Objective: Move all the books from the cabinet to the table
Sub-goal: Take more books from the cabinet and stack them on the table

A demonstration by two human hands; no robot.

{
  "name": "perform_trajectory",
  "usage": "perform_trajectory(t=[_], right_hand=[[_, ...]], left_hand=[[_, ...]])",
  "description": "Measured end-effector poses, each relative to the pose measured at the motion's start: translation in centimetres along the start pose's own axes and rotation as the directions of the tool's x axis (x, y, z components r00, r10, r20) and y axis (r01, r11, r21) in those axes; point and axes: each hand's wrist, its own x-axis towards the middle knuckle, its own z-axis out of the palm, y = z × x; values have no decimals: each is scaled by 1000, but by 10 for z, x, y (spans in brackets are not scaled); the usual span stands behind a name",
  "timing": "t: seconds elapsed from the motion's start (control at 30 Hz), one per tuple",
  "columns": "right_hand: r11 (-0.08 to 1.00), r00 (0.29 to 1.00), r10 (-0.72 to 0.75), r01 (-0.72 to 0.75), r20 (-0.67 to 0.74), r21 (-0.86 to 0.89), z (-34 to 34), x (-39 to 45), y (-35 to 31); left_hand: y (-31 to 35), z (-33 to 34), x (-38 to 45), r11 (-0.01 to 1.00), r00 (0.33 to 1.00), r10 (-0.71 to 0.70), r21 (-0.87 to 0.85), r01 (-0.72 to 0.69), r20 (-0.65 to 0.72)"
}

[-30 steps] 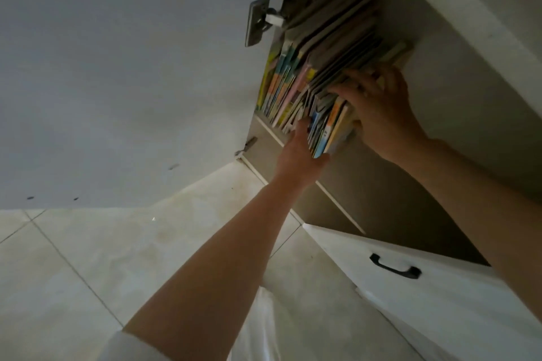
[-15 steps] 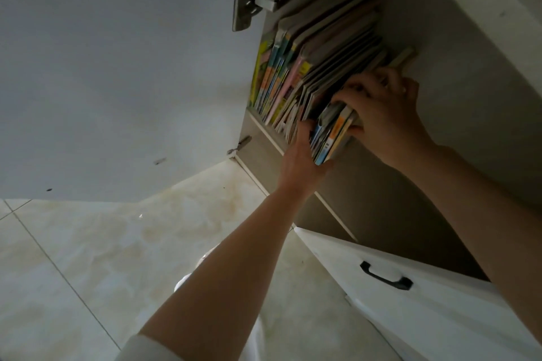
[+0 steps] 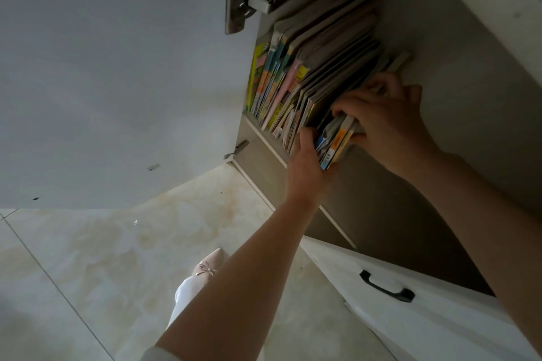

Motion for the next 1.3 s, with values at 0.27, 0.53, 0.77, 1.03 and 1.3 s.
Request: perform_trajectory(t=[0.27,0.53,0.77,1.03,1.3], right_hand=[[994,995,100,-98,-23,51,2,-23,4],[978,989,138,-127,-55,165,7,-33,3],[979,992,95,-78,-82,189,5,-66,-32],[899,966,226,-156,-127,410,13,-85,-69],[234,755,573,-524,319,819,44,-70,-9]], left_hand=[[-9,7,10,998,996,55,11,-56,72],[-9,13,3,995,994,103,3,-103,47],[-16,-34,-40,981,981,188,30,-190,51],[-58,-77,-65,990,989,127,-66,-121,82],[-76,-96,-62,975,974,170,-169,-145,151]])
